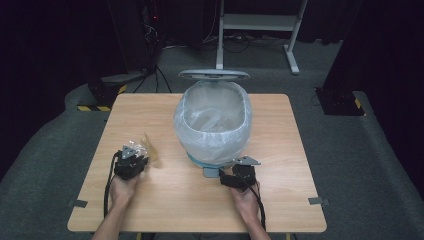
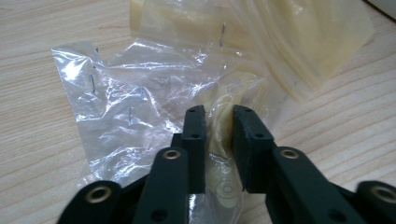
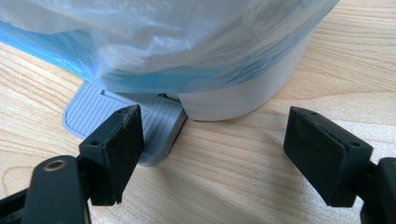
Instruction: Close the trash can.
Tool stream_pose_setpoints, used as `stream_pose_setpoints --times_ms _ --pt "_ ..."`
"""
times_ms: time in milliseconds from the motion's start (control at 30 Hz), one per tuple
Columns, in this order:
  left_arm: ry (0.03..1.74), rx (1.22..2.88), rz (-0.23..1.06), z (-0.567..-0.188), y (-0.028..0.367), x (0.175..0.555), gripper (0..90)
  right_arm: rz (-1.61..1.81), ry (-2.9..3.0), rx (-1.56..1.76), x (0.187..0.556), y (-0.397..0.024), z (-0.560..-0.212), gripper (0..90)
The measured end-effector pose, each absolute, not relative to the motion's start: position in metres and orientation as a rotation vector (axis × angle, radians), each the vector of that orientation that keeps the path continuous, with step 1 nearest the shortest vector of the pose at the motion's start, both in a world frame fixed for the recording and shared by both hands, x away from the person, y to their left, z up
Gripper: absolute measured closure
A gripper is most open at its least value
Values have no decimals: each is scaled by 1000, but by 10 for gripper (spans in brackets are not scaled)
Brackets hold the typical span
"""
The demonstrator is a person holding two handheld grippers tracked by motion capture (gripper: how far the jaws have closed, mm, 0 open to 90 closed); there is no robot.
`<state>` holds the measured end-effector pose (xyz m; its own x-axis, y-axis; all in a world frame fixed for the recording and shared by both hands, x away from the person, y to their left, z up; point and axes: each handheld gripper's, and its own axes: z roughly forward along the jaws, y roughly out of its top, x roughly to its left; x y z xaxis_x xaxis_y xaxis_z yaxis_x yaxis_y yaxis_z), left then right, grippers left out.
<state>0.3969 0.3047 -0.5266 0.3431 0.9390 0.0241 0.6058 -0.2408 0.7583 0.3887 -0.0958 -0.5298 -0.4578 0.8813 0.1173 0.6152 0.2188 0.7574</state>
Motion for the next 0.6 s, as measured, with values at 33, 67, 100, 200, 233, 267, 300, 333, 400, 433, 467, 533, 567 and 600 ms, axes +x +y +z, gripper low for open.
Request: stream_pose_setpoints --times_ms 33,67,100,200,233,267,300,333,400,433,467,533,567,600 --pt "1351 1948 649 -527 305 397 782 1096 2161 1394 389 -96 -530 198" --pt "1353 1947 650 -527 305 397 803 1096 2161 1395 389 -96 -530 198" --pt "1357 1947 650 -526 306 397 816 1097 2161 1395 389 -96 -530 198" --pt "1366 1952 644 -525 307 399 861 1097 2161 1396 389 -96 -530 198" --pt "1366 1957 641 -525 306 399 864 1098 2162 1396 389 -96 -530 198" --pt "1364 1963 640 -525 306 399 867 1098 2162 1397 389 -96 -530 198" --pt "1363 1968 640 -524 306 400 870 1098 2162 1396 389 -96 -530 198" --pt "1360 1977 641 -524 306 400 872 1098 2161 1395 389 -96 -530 198" --pt "1359 1986 644 -523 305 400 875 1098 2161 1396 389 -96 -530 198" --pt "1358 1991 646 -523 304 400 876 1098 2161 1396 389 -96 -530 198" --pt "1358 1994 648 -523 304 400 877 1099 2161 1396 389 -96 -530 198" --pt "1356 2002 645 -522 303 401 879 1098 2161 1396 389 -96 -530 198" --pt "1357 2004 642 -522 303 401 879 1098 2161 1396 389 -96 -530 198" --pt "1357 2006 638 -521 303 401 880 1099 2162 1396 389 -96 -530 198"
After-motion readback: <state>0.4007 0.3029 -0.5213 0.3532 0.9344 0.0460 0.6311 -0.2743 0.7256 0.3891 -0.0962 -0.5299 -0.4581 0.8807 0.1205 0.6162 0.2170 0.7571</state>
